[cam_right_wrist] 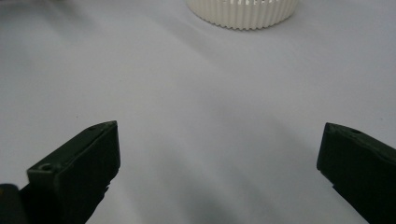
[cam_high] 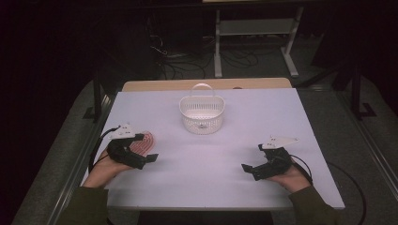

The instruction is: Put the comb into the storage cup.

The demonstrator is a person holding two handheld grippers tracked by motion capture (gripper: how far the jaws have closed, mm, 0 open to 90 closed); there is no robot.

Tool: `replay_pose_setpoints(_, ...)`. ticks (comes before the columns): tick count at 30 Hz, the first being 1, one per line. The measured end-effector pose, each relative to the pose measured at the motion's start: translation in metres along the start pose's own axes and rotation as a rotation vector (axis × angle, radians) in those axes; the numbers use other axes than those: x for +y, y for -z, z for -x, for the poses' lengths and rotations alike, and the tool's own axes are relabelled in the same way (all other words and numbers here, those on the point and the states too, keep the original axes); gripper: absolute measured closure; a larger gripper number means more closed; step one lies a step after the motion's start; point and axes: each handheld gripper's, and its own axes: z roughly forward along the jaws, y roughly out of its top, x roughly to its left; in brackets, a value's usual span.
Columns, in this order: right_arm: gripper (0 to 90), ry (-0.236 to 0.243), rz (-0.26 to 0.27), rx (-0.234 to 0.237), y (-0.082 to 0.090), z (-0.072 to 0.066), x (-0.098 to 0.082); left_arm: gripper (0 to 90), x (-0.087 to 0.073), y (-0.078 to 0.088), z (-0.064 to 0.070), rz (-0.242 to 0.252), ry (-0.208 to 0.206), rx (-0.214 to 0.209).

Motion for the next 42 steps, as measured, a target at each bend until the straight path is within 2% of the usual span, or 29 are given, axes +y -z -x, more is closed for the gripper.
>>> replay_pose_setpoints(17,0.0,0.001,-0.001,-0.001,0.000,0.000,0.000,0.5,-0.008,0.016,-0.011,-0.003,0.016,0.046)
replay_pose_setpoints(42,0.0,0.002,-0.003,-0.001,0.000,0.000,0.000,0.7,-0.022,0.037,-0.030,-0.025,0.068,0.138)
